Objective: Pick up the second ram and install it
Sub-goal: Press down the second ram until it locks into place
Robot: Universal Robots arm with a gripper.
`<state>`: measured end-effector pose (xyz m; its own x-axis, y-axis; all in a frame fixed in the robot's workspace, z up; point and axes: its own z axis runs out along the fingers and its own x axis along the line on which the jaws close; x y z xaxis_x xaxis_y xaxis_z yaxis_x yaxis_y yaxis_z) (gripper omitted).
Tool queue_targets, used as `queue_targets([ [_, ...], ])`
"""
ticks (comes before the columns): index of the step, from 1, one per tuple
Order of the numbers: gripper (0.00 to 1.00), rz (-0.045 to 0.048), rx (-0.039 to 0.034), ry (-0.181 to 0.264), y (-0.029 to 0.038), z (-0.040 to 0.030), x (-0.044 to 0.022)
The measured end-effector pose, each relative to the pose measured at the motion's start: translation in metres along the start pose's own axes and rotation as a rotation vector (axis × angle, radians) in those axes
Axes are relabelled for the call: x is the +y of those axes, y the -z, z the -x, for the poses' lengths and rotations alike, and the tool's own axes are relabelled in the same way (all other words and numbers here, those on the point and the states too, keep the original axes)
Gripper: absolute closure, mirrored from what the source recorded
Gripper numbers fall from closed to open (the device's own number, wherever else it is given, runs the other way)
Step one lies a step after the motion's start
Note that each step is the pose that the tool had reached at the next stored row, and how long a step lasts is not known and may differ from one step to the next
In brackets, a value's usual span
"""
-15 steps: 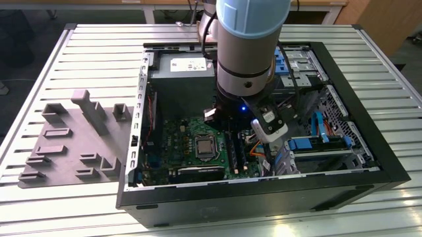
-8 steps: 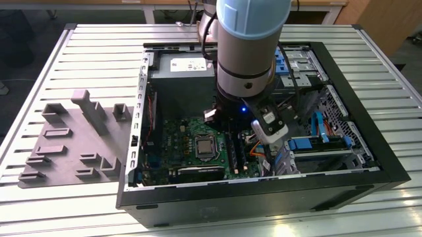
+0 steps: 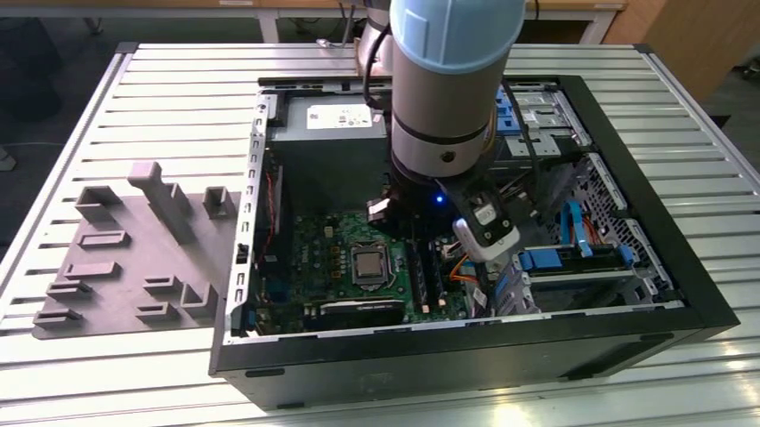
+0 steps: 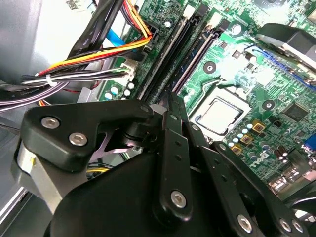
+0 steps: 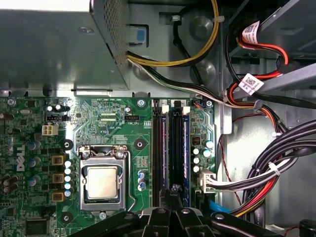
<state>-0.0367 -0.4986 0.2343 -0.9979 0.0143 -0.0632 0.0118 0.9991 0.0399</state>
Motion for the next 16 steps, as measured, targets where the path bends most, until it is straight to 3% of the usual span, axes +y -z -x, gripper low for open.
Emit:
queue_targets([
  [16, 0.89, 0.0, 0.0, 0.0, 0.0002, 0.0001, -0.005],
])
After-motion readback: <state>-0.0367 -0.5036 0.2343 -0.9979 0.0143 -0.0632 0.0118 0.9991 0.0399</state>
